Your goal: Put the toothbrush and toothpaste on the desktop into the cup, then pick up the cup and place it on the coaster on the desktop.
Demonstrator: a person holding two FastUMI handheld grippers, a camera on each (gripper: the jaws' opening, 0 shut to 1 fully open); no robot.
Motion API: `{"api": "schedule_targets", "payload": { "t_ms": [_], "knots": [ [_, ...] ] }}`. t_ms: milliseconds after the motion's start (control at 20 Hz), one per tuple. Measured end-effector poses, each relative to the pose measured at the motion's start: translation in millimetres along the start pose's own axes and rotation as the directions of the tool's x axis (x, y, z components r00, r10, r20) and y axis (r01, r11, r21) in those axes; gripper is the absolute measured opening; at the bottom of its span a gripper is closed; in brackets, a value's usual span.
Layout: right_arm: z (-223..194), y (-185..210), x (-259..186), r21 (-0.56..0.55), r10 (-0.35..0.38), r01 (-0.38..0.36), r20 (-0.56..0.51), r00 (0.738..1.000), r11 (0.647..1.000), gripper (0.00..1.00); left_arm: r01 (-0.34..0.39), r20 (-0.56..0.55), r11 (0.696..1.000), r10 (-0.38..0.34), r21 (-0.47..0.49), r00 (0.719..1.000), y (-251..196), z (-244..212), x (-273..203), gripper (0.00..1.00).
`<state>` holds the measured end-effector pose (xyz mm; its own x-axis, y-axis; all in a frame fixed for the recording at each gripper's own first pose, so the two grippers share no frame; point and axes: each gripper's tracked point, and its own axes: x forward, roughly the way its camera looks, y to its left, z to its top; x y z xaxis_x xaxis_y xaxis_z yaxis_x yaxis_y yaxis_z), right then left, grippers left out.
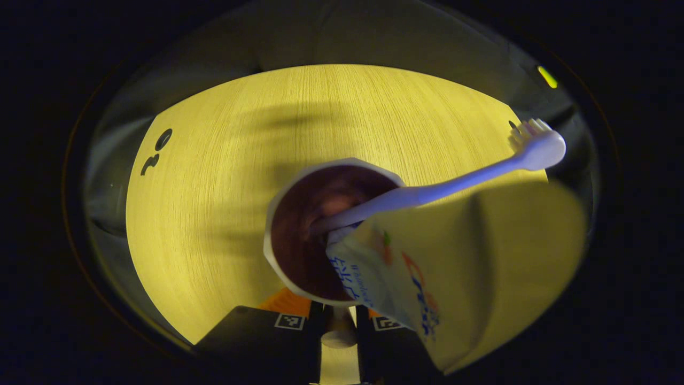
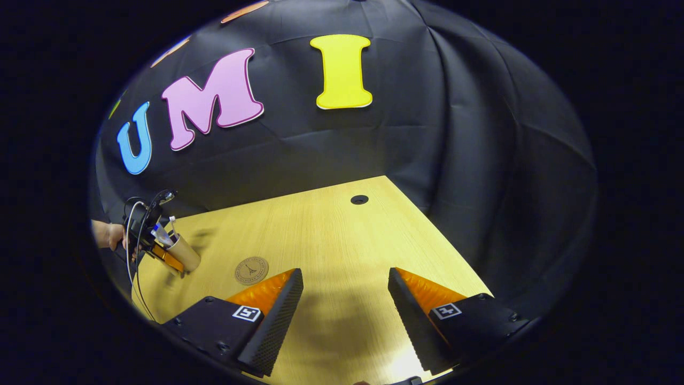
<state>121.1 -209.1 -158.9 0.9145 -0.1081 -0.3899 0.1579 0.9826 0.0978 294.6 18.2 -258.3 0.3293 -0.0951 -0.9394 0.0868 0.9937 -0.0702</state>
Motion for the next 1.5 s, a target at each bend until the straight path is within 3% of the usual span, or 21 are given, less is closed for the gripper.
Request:
{"api": "schedule_targets", "payload": {
  "t_ms": [350, 750, 1000, 1500],
  "knots": [
    [4.2, -6.1, -1.6, 0.003, -0.007, 0.007, 0.007, 1.000, 1.000, 0.99, 0.023, 0.051, 0.999, -0.021, -0.032, 0.998, -3.1, 1.5, -6.9, 0.32],
    [10.6, -14.7, -10.7, 0.001, -0.013, 0.013, 0.026, 1.000, 1.000, 0.99, 0.044, 0.074, 0.993, -0.053, 0.110, 0.996, -49.7, 7.0, -30.1, 0.32],
    [12.6, -32.9, -25.1, 0.013, -0.038, 0.037, 0.044, 0.998, 0.999, 0.99, 0.089, 0.060, 0.976, -0.103, 0.201, 0.993, -105.6, 9.4, -36.3, 0.32],
    [5.0, -89.7, -52.4, 0.065, -0.138, 0.134, 0.059, 0.989, 0.989, 0.99, 0.113, 0.013, 0.938, -0.124, 0.328, 0.992, -192.6, 11.5, -18.2, 0.32]
  ]
}}
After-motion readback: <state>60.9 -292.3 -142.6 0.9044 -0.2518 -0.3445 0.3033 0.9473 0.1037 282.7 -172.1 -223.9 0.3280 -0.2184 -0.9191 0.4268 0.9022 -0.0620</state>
